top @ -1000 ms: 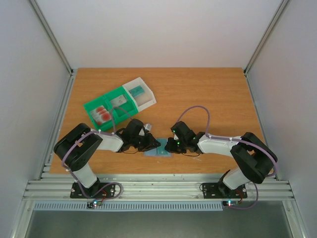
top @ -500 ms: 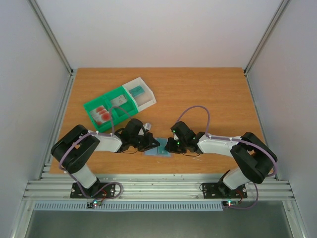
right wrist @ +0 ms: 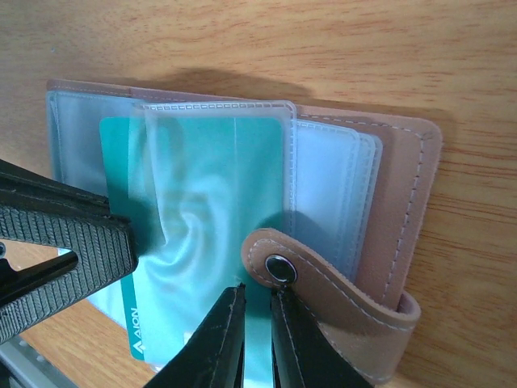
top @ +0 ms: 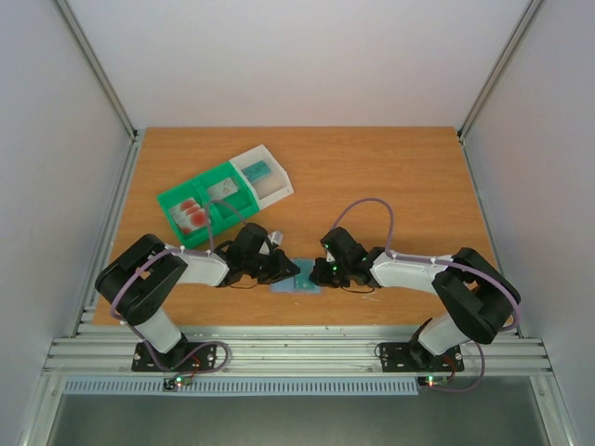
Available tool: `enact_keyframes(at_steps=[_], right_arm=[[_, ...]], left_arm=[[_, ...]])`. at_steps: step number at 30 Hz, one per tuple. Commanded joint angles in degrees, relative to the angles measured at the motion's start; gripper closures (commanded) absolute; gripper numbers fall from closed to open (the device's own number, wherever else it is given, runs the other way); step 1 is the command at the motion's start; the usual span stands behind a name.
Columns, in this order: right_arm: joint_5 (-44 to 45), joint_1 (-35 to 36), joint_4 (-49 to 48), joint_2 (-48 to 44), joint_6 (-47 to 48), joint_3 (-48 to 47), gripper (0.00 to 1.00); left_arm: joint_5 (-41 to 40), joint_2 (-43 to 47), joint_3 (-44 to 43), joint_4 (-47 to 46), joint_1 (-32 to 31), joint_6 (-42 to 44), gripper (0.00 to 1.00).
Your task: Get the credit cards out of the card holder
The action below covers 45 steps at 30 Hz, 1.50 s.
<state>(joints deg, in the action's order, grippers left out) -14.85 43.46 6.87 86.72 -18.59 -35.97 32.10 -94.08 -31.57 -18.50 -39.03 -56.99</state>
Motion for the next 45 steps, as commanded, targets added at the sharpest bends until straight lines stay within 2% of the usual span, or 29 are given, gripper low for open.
enact_keyframes(at_steps=[1, 7, 15, 19, 29, 45], right_arm=[[2.87, 0.3, 3.13, 1.35, 0.13, 0.63, 0.88], [2.74, 0.3, 3.14, 1.52, 0.14, 0.55, 0.89], [2.75, 0.3, 3.1, 1.59, 0.13, 0.55, 0.89], [2.72, 0.31, 3.06, 1.68, 0.13, 0.52, 0.89], [3.07, 0.29, 3.5, 1.4, 0.3, 0.55, 0.89], [2.69, 0.3, 5.01, -0.37, 0.93, -0.16, 0.89]], left_arm=[[-0.59, 1.59, 0.79, -2.24, -0.35, 0.48, 0.88], [-0.94, 2.21, 1.07, -1.89, -0.21, 0.57, 0.94], [-1.34, 3.09, 1.6, -1.89, -0.15, 0.48, 0.92], [-1.27, 3.06, 1.62, -2.04, -0.05, 0.4, 0.99], [-1.79, 4.05, 2.38, -1.76, 0.23, 0.21, 1.0], [-6.93, 11.15, 1.75, 10.68, 0.9, 3.6, 0.99]])
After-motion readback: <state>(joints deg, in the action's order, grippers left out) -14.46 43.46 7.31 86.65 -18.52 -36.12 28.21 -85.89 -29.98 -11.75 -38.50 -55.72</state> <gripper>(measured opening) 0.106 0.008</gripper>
